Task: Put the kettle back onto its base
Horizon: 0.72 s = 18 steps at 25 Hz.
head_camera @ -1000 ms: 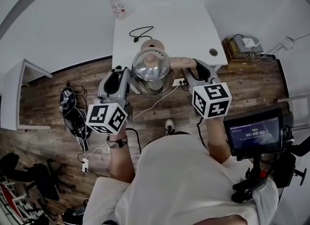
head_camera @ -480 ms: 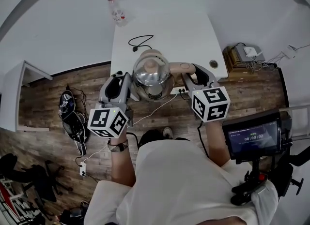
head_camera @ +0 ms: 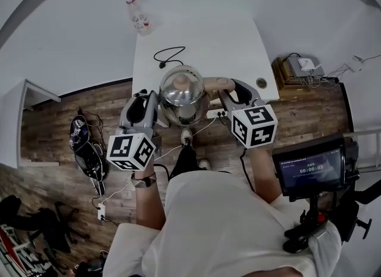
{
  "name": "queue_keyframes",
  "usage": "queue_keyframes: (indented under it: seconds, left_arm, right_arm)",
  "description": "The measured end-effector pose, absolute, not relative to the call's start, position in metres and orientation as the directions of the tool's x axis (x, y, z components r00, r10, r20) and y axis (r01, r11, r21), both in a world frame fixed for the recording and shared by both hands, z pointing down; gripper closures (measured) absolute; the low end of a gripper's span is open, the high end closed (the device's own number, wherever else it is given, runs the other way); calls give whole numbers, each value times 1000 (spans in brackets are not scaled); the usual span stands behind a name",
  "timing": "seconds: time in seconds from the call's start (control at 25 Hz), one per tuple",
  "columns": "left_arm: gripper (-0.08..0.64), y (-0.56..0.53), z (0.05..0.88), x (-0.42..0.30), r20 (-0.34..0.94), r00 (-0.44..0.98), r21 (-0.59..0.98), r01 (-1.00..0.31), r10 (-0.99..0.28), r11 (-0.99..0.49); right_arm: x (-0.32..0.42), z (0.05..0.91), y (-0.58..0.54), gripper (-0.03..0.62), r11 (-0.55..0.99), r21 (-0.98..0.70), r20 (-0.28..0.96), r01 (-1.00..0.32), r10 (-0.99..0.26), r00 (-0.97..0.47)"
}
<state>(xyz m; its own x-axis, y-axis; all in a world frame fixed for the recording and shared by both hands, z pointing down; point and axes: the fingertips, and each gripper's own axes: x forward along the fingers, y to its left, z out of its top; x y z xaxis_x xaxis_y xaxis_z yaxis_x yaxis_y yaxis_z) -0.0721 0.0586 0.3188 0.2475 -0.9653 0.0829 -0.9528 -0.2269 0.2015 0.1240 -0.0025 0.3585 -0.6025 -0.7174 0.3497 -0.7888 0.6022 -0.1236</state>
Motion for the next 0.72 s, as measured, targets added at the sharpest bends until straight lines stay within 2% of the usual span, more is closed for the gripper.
queue_keyframes:
  seconds: [0.2,0.52,0.72]
  left_arm:
    - [457,13,329,-90,92,248,212,-951,-964,-225]
    - [457,6,333,-92,84,258,201,-950,-962,-238]
    - [457,-60,351,-128,111,271,222,-945,-956,-242]
  right_arm:
    - [107,367,-47,449,594,-125,359,-795,-720,-594]
    - [105,370,-52,449,593,-90,344,-800,-735,-584]
    - [70,387,-115,449,584,-95,379,-806,-728,-571]
